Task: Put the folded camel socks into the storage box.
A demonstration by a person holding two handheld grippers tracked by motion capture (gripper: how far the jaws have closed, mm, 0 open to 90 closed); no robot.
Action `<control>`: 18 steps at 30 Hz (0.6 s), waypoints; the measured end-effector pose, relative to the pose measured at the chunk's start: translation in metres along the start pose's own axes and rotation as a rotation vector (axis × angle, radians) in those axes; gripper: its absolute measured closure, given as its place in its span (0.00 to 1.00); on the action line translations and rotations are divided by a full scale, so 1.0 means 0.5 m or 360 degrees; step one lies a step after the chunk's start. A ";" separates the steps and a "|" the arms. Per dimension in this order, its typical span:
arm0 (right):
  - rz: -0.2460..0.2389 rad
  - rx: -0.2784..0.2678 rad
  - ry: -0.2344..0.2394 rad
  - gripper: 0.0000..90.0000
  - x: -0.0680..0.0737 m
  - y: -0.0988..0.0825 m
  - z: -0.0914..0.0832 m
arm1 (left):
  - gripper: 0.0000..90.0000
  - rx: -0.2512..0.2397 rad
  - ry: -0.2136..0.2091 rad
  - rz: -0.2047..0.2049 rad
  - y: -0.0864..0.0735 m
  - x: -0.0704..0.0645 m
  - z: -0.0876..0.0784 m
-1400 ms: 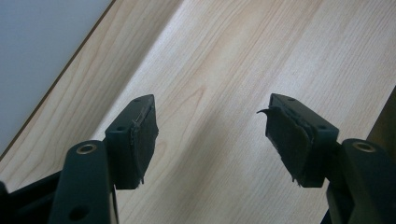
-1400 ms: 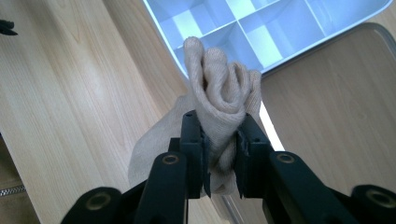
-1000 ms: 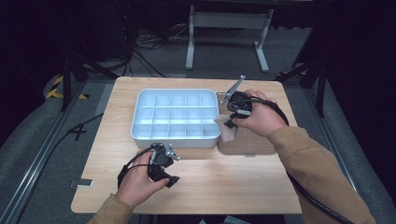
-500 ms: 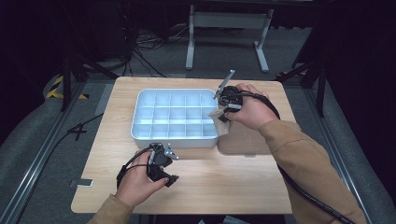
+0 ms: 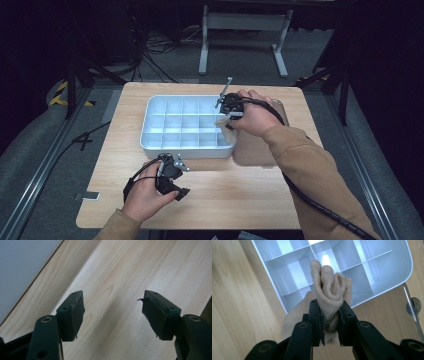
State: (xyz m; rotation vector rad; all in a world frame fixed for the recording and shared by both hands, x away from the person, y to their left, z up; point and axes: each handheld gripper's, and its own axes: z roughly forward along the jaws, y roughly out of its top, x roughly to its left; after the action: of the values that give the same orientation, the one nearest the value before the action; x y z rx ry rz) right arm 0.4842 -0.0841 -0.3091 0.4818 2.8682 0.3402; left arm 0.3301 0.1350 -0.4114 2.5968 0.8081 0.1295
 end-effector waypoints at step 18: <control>-0.0051 0.0099 -0.0015 0.84 0.003 0.024 0.056 | 0.38 0.0011 0.0007 0.0010 0.002 0.001 0.003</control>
State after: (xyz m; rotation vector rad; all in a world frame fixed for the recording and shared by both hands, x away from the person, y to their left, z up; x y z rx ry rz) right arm 0.4934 -0.0675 -0.3331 0.4464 2.8811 0.2431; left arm 0.3313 0.1340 -0.4125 2.6067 0.8038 0.1340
